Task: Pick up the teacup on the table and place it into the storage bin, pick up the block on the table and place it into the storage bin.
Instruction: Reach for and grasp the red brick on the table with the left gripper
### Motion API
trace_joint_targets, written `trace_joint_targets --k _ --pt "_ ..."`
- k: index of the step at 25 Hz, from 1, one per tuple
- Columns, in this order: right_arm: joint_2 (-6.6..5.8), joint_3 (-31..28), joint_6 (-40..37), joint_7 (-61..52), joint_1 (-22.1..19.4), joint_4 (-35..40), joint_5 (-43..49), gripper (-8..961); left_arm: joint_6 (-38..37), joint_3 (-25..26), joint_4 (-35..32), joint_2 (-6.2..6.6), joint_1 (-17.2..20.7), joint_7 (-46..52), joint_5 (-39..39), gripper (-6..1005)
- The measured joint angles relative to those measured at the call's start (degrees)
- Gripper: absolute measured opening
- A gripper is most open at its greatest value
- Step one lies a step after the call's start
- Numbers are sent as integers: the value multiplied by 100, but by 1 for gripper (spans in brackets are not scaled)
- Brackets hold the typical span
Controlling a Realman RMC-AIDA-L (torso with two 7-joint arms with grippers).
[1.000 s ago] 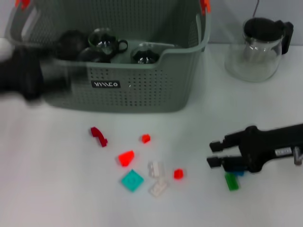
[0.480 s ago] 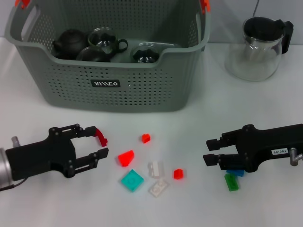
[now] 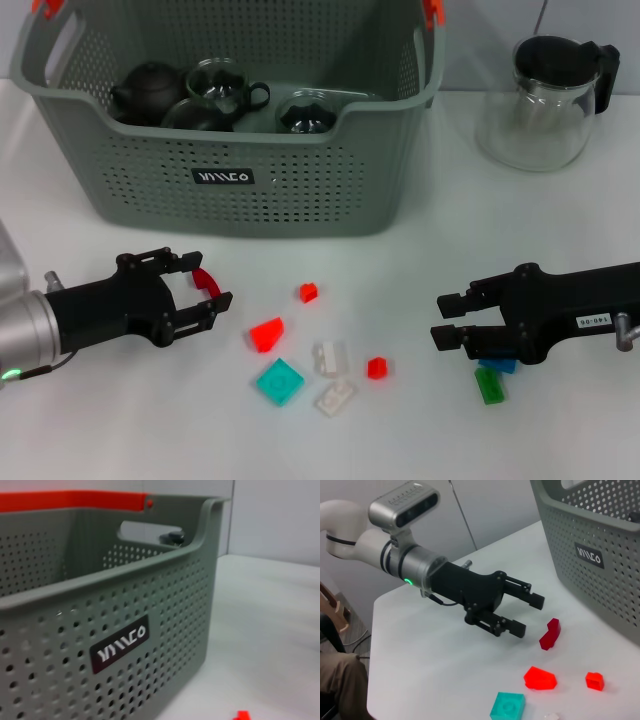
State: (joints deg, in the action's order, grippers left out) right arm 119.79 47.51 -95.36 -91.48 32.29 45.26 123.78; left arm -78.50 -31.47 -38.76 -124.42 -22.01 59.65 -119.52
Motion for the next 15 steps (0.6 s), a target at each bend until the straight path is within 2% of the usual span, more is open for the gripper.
trace_joint_targets --k 8,15 --pt "-13 4 0 -1 5 0 0 462 669 -328 190 -14 -107 -51 2 756" --pt "-18 4 10 -1 -38 0 4 463 880 -373 299 -21 -137 -301 196 831"
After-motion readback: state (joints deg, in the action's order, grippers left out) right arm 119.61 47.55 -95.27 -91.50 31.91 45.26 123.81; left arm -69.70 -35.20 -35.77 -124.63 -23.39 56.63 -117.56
